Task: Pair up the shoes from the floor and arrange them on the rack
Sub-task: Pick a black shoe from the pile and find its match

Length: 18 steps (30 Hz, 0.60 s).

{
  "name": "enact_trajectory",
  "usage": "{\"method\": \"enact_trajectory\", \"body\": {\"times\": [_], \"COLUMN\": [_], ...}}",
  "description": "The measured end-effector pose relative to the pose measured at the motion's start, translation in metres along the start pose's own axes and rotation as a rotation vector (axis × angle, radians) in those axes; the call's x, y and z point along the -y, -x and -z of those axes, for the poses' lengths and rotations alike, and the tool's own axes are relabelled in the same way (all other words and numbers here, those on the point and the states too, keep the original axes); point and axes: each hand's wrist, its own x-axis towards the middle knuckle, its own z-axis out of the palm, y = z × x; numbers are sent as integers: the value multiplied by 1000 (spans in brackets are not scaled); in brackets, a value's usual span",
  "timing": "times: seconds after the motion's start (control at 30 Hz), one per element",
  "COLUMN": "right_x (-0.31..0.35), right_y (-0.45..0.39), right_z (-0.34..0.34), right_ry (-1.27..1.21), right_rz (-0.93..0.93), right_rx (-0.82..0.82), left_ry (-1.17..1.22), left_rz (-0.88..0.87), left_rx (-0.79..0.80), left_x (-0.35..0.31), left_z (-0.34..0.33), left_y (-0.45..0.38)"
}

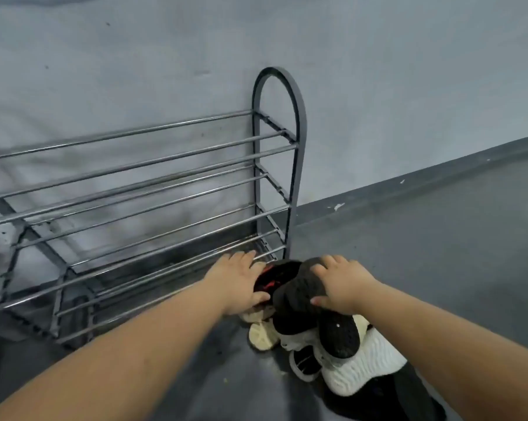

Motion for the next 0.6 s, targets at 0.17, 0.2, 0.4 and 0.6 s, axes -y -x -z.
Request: {"method": "enact_trajectory", "body": {"times": [0.17,0.2,0.4,0.6], "right_x": [-17,-19,-34,-54], "right_y": [-38,-46,-85,-106], "right_z": [-25,-31,-68,-69], "right_ry": [-66,-93,-236,-328], "right_rz": [-34,-35,-38,-39], "right_rx": [69,77,93,199], "left_ry": [91,119,322,661], "left_rz": [-1,-1,39,138], "left_rx": [75,97,200,228], "left_x": [-17,-21,-36,-39], "left_z": [-29,-35,-69,-92], "left_y": [-46,-55,-94,-106]}}
